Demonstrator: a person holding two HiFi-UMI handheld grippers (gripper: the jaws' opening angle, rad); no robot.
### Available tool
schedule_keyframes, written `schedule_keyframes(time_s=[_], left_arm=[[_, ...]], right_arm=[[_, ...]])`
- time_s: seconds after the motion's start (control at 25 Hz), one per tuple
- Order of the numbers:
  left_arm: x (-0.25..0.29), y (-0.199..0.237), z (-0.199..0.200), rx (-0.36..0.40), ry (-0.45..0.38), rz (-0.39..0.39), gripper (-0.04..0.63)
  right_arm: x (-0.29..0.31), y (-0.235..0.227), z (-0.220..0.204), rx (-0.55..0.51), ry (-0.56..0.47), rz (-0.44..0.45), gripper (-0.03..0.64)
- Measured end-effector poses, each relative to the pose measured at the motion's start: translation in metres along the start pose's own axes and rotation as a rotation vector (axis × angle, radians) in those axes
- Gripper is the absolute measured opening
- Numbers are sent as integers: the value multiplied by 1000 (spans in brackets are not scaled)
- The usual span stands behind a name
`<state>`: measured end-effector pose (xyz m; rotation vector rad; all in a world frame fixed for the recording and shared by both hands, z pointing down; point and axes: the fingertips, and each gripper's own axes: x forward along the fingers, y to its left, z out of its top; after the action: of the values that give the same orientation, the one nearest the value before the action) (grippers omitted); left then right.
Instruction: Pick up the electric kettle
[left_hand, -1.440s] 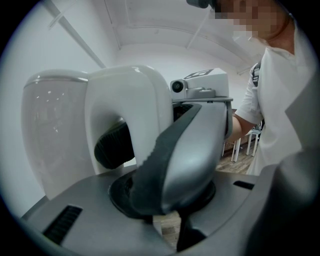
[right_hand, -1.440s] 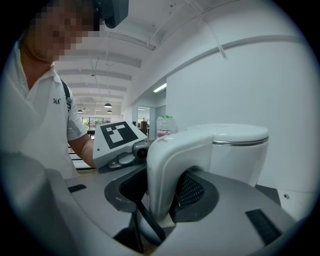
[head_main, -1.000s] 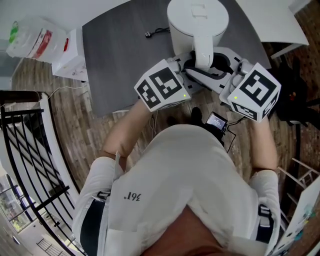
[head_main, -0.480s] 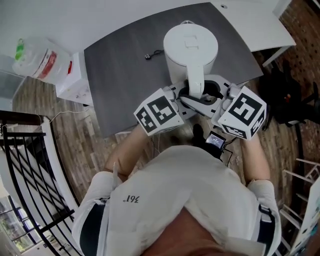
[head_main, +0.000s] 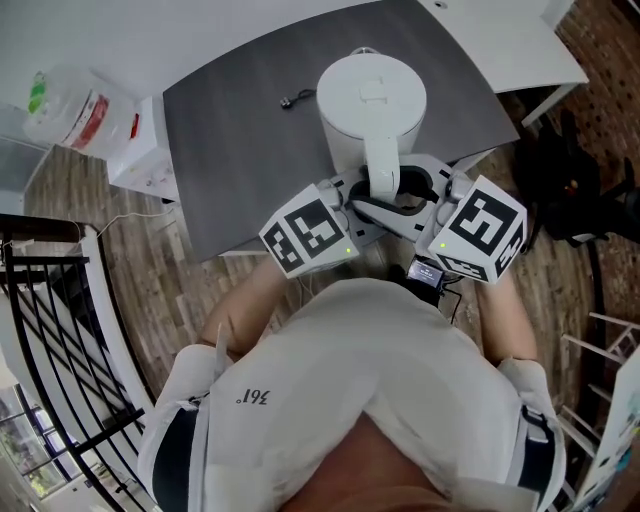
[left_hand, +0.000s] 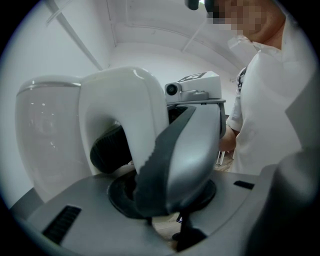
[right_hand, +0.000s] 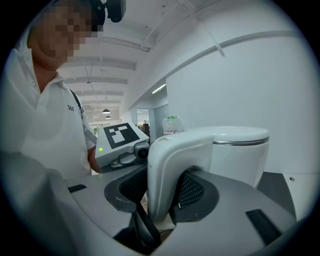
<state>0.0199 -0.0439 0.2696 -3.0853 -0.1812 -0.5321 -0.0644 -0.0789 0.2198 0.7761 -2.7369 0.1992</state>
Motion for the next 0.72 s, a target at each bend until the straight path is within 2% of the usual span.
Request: schedule_keyframes(time_s=[0.36, 0.72], left_arm=[[51, -16, 27, -4, -29, 71, 103], [87, -28, 33, -26, -32, 157, 103]], right_arm=[[-58, -2, -12, -50, 13, 57, 153], [-94, 1, -30, -82, 6, 142, 153]])
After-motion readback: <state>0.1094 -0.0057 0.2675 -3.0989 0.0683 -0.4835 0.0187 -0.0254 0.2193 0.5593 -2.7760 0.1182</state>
